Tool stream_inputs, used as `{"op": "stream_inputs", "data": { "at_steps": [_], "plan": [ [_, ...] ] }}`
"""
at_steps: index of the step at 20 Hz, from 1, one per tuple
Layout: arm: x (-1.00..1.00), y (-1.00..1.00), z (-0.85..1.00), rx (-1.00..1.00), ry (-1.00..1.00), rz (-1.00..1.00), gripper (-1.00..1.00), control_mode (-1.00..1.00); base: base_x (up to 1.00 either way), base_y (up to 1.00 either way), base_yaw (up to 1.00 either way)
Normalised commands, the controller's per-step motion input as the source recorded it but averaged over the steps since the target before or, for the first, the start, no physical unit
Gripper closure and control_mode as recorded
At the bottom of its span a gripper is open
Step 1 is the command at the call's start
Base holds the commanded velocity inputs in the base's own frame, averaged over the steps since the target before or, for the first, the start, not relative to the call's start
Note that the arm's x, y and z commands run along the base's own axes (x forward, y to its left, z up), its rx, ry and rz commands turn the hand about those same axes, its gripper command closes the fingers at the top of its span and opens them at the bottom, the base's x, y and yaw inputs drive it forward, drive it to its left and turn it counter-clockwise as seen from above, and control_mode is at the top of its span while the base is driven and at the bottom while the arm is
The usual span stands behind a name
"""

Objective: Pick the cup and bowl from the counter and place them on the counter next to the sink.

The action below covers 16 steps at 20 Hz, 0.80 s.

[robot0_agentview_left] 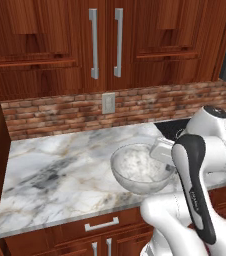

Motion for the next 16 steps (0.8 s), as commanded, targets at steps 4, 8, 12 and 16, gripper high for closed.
{"op": "stream_inputs", "data": {
  "at_steps": [4,8,12,16],
  "plan": [
    [-0.74,-0.07,0.33,0.00,-0.03,-0.09,1.00,-1.00,0.00,0.00,0.00],
    [-0.67,-0.01,0.20,0.00,-0.07,-0.06,1.00,-1.00,0.00,0.00,0.00],
    [-0.31,0.00,0.18,0.00,0.00,-0.05,1.00,-1.00,0.00,0.00,0.00],
    [0.00,0.00,0.08,0.00,0.00,-0.01,1.00,-1.00,0.00,0.00,0.00]
  ]
}}
